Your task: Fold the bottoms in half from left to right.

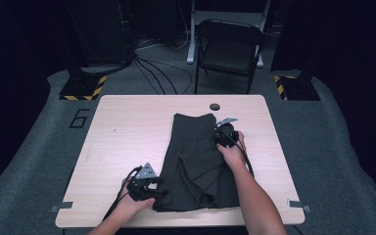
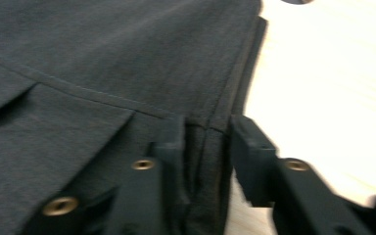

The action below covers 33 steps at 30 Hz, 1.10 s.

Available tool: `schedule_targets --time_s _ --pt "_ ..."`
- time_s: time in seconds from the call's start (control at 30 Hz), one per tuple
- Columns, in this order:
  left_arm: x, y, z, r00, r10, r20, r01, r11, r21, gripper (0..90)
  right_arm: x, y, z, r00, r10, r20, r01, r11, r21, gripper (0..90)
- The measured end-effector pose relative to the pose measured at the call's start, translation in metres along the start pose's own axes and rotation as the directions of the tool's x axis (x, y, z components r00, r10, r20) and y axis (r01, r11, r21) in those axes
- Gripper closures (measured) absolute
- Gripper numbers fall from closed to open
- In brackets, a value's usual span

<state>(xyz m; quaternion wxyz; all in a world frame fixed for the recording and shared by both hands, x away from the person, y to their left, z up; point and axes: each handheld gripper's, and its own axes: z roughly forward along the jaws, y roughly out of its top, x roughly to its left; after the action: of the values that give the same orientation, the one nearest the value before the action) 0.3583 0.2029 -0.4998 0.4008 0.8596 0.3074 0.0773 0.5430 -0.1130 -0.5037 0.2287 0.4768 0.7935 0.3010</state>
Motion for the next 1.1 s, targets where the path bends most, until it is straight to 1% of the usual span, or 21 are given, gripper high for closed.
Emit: schedule_targets --time_s 0.1,0.17,0.2,0.27,0.3,0.37,0.4,0.43,0.5,0.6,0.63,0.67,0.8,0.83,0.87,0.9,0.93,0.97,1.0,1.07,1.1 --pt "0.001 -0.001 0.002 1.0 0.001 0.008 -0.001 1.0 0.005 47.4 -0.001 0.003 -0.007 0.9995 0.026 0.02 -0.027 1.0 0.011 55.3" --pt "0.0 -0.001 0.003 1.0 -0.001 -0.001 0.001 1.0 0.003 47.3 0.001 0.006 -0.014 0.9993 0.03 0.02 -0.03 0.999 -0.016 54.7" --pt "0.0 -0.001 0.004 1.0 -0.002 0.009 0.002 1.0 0.002 47.3 0.004 0.008 -0.018 0.999 0.045 0.009 -0.044 0.999 -0.029 54.3" --pt "0.0 -0.001 0.006 1.0 0.002 0.008 -0.002 1.0 0.006 47.3 0.007 0.012 -0.028 0.9999 0.014 -0.009 -0.014 0.998 -0.061 54.0" --pt "0.0 -0.001 0.006 1.0 0.002 0.008 -0.002 1.0 0.006 47.2 0.007 0.012 -0.028 0.9999 0.014 -0.009 -0.014 0.998 -0.061 54.0" --pt "-0.001 -0.002 0.008 0.9999 0.003 0.01 -0.003 1.0 0.009 47.2 0.015 0.016 -0.041 0.9983 -0.009 -0.058 0.003 0.994 -0.112 54.0" --pt "-0.001 -0.002 0.008 0.9999 0.008 0.008 -0.008 0.9999 0.009 47.2 0.018 0.018 -0.046 0.9961 -0.035 -0.081 0.025 0.992 -0.126 53.7" --pt "-0.001 -0.001 0.008 0.9999 0.01 0.001 -0.01 0.9999 0.013 47.2 0.021 0.019 -0.05 0.9937 -0.038 -0.105 0.024 0.99 -0.137 53.3" --pt "0.0 -0.002 0.008 0.9999 0.012 0.008 -0.012 0.9999 0.007 47.2 0.03 0.02 -0.057 0.9849 -0.046 -0.167 0.023 0.99 -0.141 52.8" --pt "0.0 -0.002 0.008 0.9998 0.015 0.011 -0.015 0.9998 0.012 47.2 0.045 0.02 -0.066 0.9698 -0.119 -0.213 0.089 0.986 -0.144 52.8" --pt "0.0 -0.002 0.008 0.9998 0.015 0.01 -0.015 0.9998 0.012 47.1 0.051 0.02 -0.069 0.9617 -0.133 -0.239 0.102 0.985 -0.139 52.8" --pt "0.0 -0.002 0.008 0.9998 0.015 0.01 -0.015 0.9998 0.013 47.1 0.054 0.02 -0.07 0.9585 -0.142 -0.247 0.109 0.984 -0.142 52.8" --pt "0.0 -0.003 0.009 0.9999 0.005 0.012 -0.005 1.0 0.002 47.1 0.073 0.021 -0.082 0.9279 -0.164 -0.335 0.124 0.983 -0.138 51.9" --pt "0.0 -0.003 0.009 0.9999 0.002 0.012 -0.002 1.0 0.0 47.0 0.079 0.02 -0.085 0.9168 -0.19 -0.351 0.145 0.978 -0.149 51.8" --pt "0.001 -0.003 0.009 0.9999 0.007 0.011 -0.007 1.0 0.005 47.0 0.083 0.02 -0.087 0.9109 -0.194 -0.364 0.148 0.977 -0.152 51.5" --pt "0.001 -0.003 0.009 0.9999 0.007 0.011 -0.007 1.0 0.005 47.0 0.083 0.02 -0.087 0.9109 -0.194 -0.364 0.148 0.977 -0.152 51.5" --pt "0.002 -0.003 0.009 0.9999 0.003 0.014 -0.003 1.0 0.001 47.0 0.088 0.019 -0.089 0.9023 -0.194 -0.385 0.148 0.978 -0.146 50.8" --pt "0.002 -0.003 0.009 0.9999 0.003 0.014 -0.003 1.0 0.001 47.0 0.088 0.019 -0.089 0.9023 -0.194 -0.385 0.148 0.978 -0.146 50.8" --pt "0.002 -0.003 0.009 0.9999 0.005 0.015 -0.005 1.0 0.0 47.0 0.095 0.019 -0.091 0.892 -0.204 -0.403 0.156 0.976 -0.149 49.9" --pt "0.002 -0.003 0.009 0.9999 0.006 0.015 -0.006 1.0 -0.001 47.0 0.102 0.019 -0.093 0.8806 -0.217 -0.421 0.166 0.974 -0.155 49.0" --pt "0.002 -0.003 0.009 0.9999 0.006 0.015 -0.006 1.0 -0.001 47.0 0.102 0.019 -0.093 0.8806 -0.217 -0.421 0.166 0.974 -0.155 49.0"
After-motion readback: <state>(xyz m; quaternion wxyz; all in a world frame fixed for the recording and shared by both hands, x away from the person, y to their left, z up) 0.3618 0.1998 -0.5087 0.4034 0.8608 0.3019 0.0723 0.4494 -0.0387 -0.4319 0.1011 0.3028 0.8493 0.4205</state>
